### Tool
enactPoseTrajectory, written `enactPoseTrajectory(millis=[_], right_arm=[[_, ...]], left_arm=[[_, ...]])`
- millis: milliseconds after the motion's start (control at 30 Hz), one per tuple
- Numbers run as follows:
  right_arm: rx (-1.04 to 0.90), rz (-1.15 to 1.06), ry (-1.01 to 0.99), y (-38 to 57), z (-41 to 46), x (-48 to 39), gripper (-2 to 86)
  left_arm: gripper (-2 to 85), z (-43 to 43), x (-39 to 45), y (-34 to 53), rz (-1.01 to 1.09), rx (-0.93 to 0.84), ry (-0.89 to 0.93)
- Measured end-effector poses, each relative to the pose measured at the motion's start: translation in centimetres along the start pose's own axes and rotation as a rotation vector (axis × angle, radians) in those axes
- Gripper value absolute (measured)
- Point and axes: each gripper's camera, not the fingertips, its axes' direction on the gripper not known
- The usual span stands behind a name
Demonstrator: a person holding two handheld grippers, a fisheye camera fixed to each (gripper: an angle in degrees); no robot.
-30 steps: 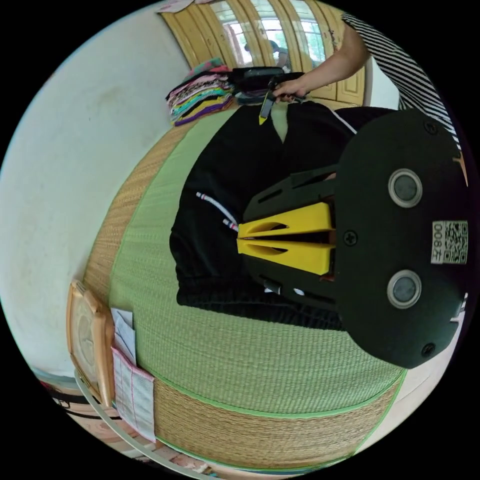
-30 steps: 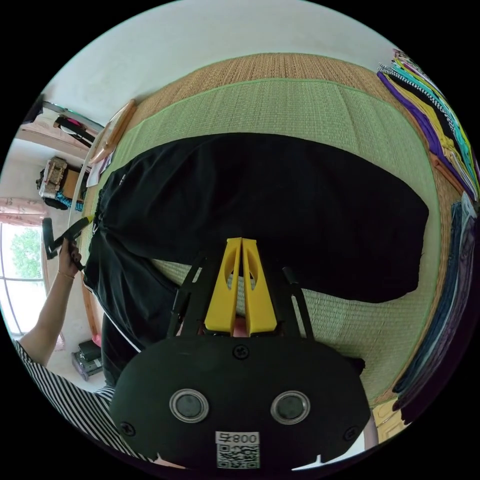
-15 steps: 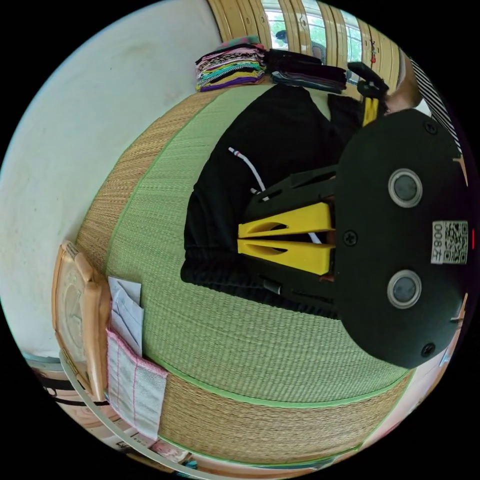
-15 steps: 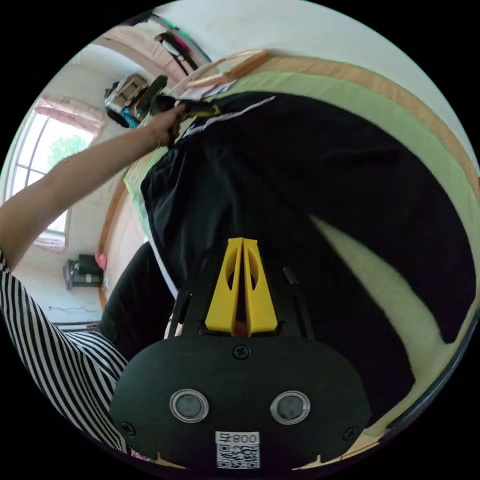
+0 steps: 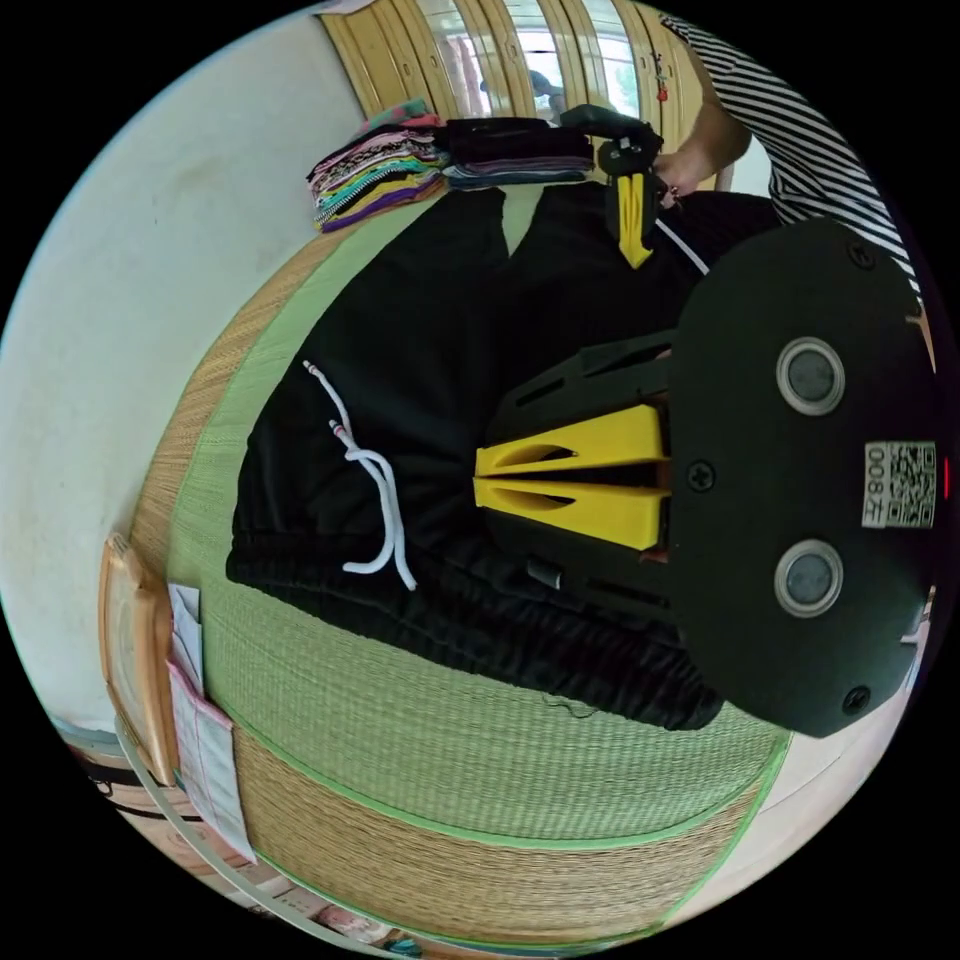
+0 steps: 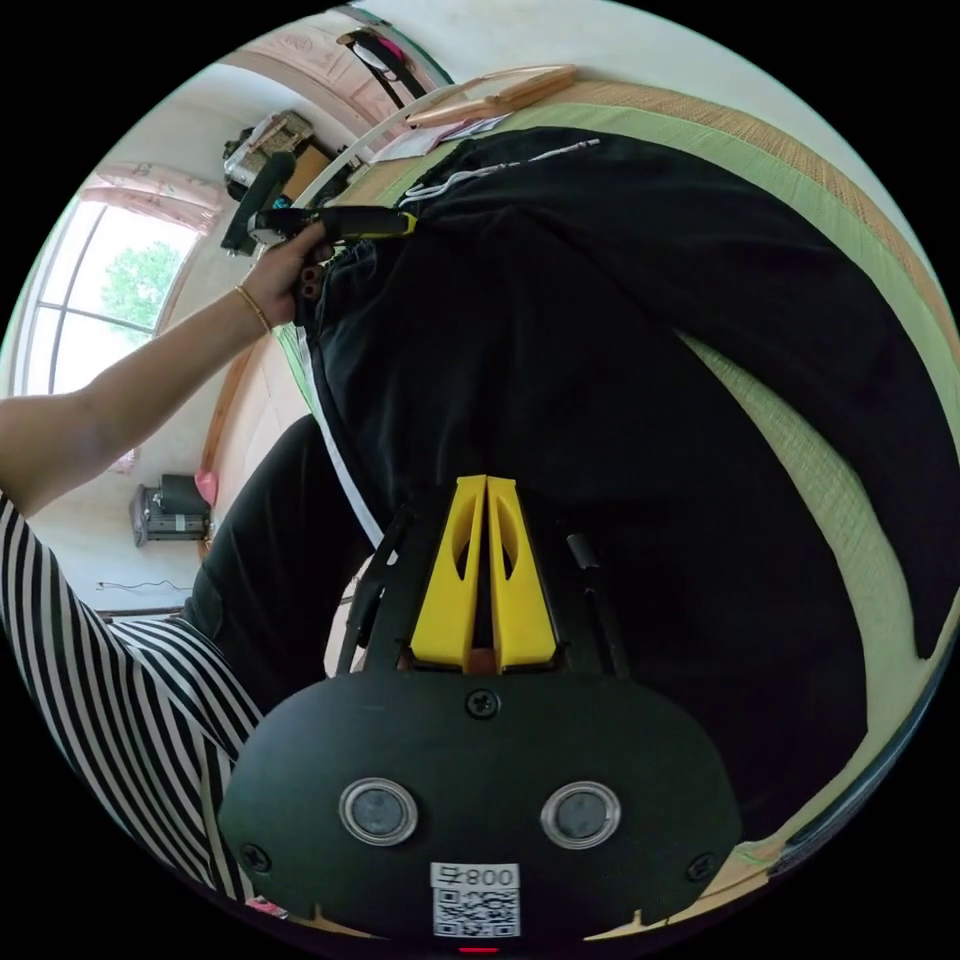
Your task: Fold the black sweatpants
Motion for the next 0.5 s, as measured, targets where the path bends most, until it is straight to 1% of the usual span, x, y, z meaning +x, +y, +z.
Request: enactPoseTrajectory(millis=[133,233,300,433,500], right_arm=[[-0.012,-0.042,0.024,1.3,1.2,-0.3,0.2],[-0.012,-0.022,-0.016,2.5,2.0,0.6,0.2],[0.002,0.009,-0.049,3.6,2.1,1.6,0.2],[0.110,0.088,-0.037,6.4,0.4,4.4,0.2],[0.206,0.211,0.019,9.1,-1.5,8.3,0.3]], left_arm=[[0.1,-0.2,1.5,1.2,-0.004,-0.010,-0.008],[0.2,-0.6,2.6,1.0,-0.053,-0.001,0.000],[0.3,-1.1,4.0,0.6,-0.040,0.036,0.022],[0.8,-0.5,9.4,-1.6,0.101,0.059,0.131],[1.3,0.6,12.1,-2.9,0.178,0.020,0.162]])
